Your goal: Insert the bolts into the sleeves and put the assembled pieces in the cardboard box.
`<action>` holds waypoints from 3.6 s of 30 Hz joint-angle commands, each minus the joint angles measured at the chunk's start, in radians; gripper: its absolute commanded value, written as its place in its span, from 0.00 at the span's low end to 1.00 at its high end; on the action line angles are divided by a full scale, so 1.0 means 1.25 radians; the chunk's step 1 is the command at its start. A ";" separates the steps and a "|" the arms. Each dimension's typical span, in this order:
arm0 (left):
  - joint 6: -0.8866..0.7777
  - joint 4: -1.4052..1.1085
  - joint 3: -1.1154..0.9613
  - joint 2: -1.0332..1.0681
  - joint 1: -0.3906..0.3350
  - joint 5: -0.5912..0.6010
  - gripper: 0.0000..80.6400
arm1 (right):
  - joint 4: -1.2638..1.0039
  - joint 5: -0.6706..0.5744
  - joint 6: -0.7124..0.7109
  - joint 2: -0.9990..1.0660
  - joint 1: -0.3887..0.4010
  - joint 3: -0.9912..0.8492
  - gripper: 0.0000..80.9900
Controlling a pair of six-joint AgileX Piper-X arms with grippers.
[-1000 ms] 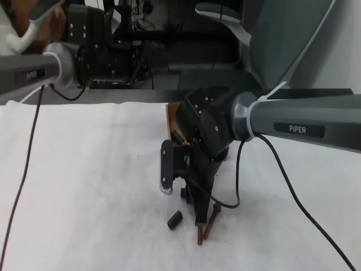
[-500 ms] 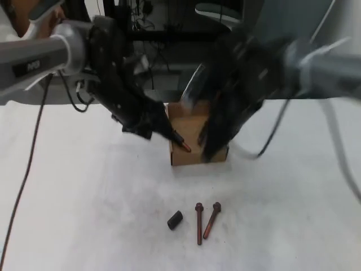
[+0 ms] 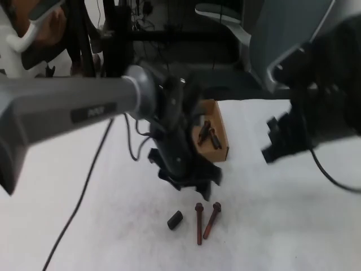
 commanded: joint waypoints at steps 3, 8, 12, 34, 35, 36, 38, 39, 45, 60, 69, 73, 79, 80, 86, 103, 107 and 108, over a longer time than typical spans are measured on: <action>-0.060 -0.016 -0.001 0.022 -0.044 -0.059 0.83 | 0.024 -0.009 0.006 -0.110 -0.007 0.060 0.01; -0.103 0.007 -0.001 0.064 -0.049 -0.082 0.79 | 0.043 -0.009 0.006 -0.166 -0.007 0.061 0.01; -0.110 0.022 -0.001 0.089 -0.048 -0.100 0.74 | 0.053 -0.009 0.006 -0.197 -0.007 0.061 0.01; -0.050 -0.302 0.104 -0.149 -0.052 -0.107 0.02 | -0.086 -0.134 0.185 -0.335 0.051 0.206 0.01; -0.041 -0.370 0.143 -0.194 -0.057 -0.106 0.02 | -0.095 -0.134 0.209 -0.355 0.075 0.232 0.01; -0.023 -0.450 0.187 -0.237 -0.063 -0.099 0.02 | -0.105 -0.128 0.237 -0.373 0.101 0.256 0.01; -0.007 -0.615 0.271 -0.310 -0.078 -0.074 0.02 | -0.145 -0.122 0.304 -0.399 0.155 0.303 0.01; -0.001 -0.696 0.319 -0.345 -0.088 -0.062 0.02 | -0.183 -0.111 0.335 -0.407 0.189 0.330 0.01; 0.006 -0.997 0.534 -0.462 -0.134 -0.048 0.02 | -0.497 0.072 0.346 -0.386 0.402 0.465 0.01; 0.034 -1.016 0.595 -0.473 -0.132 -0.004 0.02 | -0.747 0.221 0.327 -0.217 0.489 0.540 0.01; 0.100 -0.962 0.595 -0.473 -0.132 0.011 0.02 | -0.744 0.262 0.307 -0.217 0.489 0.537 0.01; 0.107 -0.961 0.595 -0.473 -0.132 0.008 0.02 | -0.744 0.262 0.310 -0.217 0.489 0.537 0.01; 0.117 -0.961 0.595 -0.473 -0.132 0.008 0.02 | -0.746 0.262 0.310 -0.217 0.489 0.536 0.01; 0.117 -0.961 0.595 -0.473 -0.132 0.008 0.02 | -0.750 0.262 0.310 -0.217 0.489 0.536 0.01; 0.115 -0.897 0.595 -0.473 -0.132 0.014 0.00 | -0.838 0.322 0.222 -0.217 0.485 0.530 0.01; 0.155 -0.767 0.595 -0.561 -0.076 0.014 0.87 | -0.834 0.360 0.188 -0.217 0.385 0.506 0.01; 0.297 -0.579 0.579 -0.616 -0.009 0.016 0.87 | -0.664 0.267 0.219 -0.210 0.287 0.424 0.01; 0.333 -0.534 0.570 -0.614 0.013 0.022 0.87 | -0.612 0.234 0.229 -0.201 0.259 0.391 0.01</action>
